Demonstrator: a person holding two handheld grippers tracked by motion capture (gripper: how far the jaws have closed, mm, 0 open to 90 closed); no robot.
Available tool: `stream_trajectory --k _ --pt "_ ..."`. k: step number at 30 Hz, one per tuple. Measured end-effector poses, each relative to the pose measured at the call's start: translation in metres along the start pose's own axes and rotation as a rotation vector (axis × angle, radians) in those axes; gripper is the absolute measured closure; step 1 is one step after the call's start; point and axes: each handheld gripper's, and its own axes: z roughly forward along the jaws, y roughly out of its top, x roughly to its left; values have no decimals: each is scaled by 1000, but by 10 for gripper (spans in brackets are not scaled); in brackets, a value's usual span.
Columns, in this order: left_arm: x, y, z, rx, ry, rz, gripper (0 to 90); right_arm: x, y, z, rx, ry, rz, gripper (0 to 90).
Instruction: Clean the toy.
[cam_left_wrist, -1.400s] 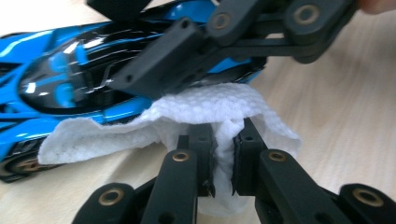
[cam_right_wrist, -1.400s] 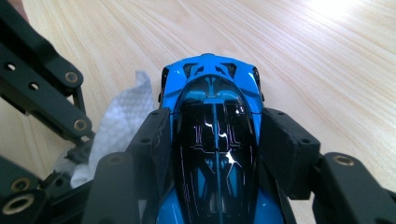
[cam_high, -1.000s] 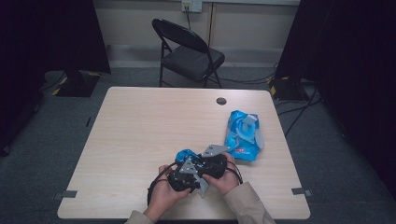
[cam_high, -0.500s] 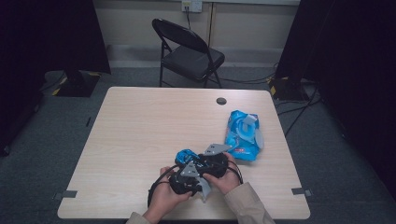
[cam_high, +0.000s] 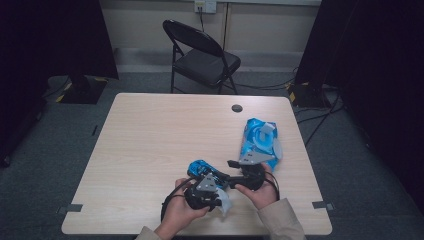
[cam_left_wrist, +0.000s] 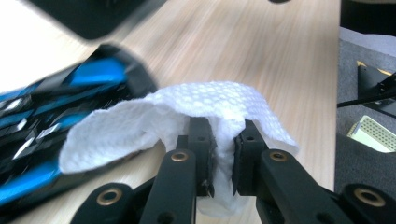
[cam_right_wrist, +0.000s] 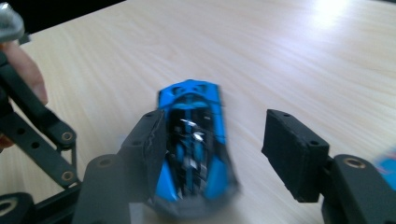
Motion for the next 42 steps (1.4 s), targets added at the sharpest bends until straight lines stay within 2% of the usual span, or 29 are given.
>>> stream_trajectory --k 4,10,12,13,15,17,19,24,30,32,36,42 --pt "-4 10 15 5 -23 24 803 -13 -5 -24 -38 -44 41 407" --pt "-3 22 37 27 -37 65 792 -18 -14 -38 -42 -79 52 415" --pt "-1 25 43 23 -37 63 785 -19 -17 -40 -27 -96 47 410" --pt "0 26 46 20 -34 68 770 -19 -19 -41 -18 -106 42 412" --pt "1 26 50 0 -24 72 683 -20 -22 -43 -10 -112 45 414" --pt "1 25 52 -3 -29 61 630 -20 -24 -47 -12 -112 47 418" --pt "-1 25 51 -1 -11 57 515 -20 -27 -53 -11 -121 39 418" --pt "-5 24 44 3 -11 52 458 -17 -31 -66 -21 -112 40 423" --pt "-5 19 28 22 18 44 443 -7 -35 -75 -21 -87 27 448" --pt "-6 16 23 14 20 34 447 -4 -37 -76 -15 -71 26 474" --pt "-6 13 13 8 27 28 476 5 -41 -71 14 -29 13 523" --pt "-1 11 -3 -14 50 22 443 15 -48 -57 62 12 -15 572"
